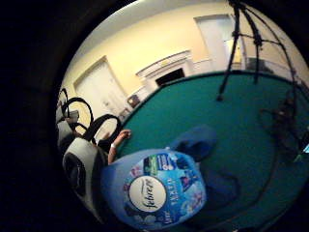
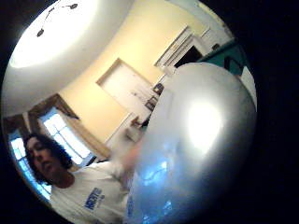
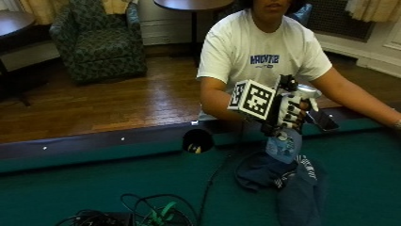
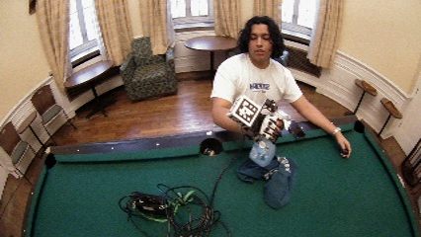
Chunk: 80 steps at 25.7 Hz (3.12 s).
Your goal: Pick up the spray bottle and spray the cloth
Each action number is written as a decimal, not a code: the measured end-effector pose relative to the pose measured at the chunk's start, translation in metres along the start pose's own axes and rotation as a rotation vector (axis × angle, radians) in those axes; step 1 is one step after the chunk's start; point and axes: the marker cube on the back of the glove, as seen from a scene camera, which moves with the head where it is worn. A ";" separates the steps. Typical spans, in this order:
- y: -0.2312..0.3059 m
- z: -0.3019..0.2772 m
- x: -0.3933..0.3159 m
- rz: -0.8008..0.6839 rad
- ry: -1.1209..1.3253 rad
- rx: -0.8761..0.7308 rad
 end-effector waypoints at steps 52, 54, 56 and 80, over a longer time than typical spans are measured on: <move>-0.006 0.246 0.033 0.223 -0.516 -0.420; -0.004 0.246 0.033 0.211 -0.499 -0.436; -0.002 0.247 0.032 0.199 -0.479 -0.474; 0.017 0.090 0.041 -0.052 0.258 -0.699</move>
